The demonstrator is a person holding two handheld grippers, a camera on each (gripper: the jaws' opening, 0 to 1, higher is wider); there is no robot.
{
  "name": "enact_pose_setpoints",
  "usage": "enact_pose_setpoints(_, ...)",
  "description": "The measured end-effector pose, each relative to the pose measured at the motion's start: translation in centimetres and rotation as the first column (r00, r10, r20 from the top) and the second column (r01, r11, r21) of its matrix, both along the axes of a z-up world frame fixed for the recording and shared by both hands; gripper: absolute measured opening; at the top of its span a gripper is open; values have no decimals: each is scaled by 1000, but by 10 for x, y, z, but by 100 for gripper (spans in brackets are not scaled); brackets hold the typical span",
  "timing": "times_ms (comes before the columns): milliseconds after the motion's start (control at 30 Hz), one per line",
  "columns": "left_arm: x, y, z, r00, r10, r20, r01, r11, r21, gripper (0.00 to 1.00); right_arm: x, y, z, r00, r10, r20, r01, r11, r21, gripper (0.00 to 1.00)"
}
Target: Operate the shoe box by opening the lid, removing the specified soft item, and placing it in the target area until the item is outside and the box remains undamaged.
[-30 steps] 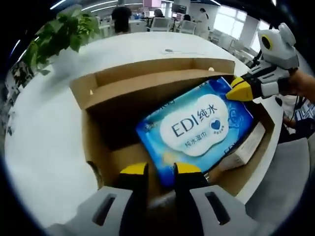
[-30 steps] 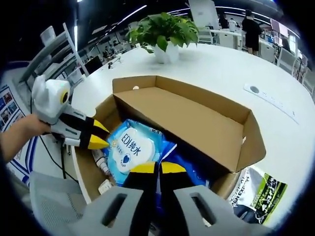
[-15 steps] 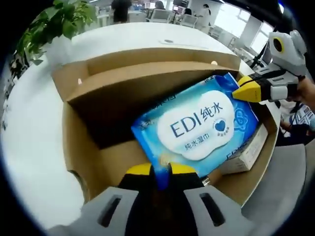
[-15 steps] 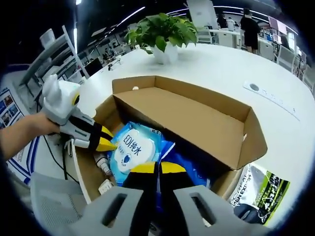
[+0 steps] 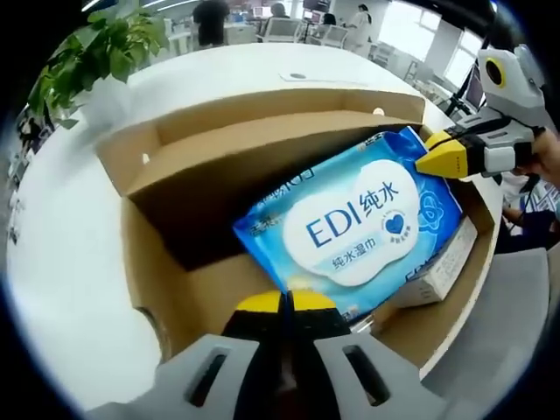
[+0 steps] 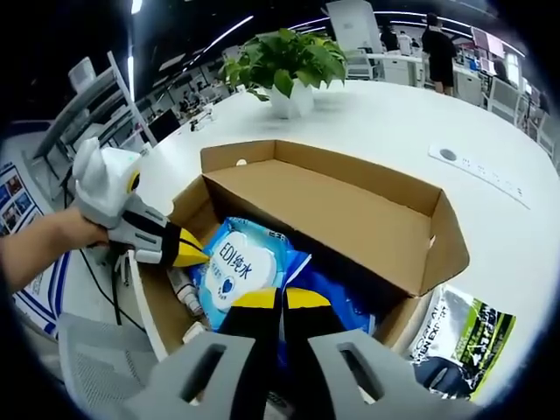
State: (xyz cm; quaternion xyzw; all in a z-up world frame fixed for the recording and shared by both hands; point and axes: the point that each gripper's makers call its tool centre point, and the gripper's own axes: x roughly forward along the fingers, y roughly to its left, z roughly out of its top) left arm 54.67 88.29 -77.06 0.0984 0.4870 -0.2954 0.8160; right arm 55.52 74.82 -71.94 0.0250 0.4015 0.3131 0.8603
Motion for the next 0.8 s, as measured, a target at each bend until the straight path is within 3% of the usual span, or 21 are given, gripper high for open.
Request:
enact_pose_setpoints(433,-5,-7,32,998,2,64,0,1000,-29,0,-3,-9,22,999,-34,29,34,999,28,0)
enact_pose_setpoints(800,-11,-17,59,994,36,99,-27,995,-99,0,-10,-22,40,997,-61,53,59,997,49,0)
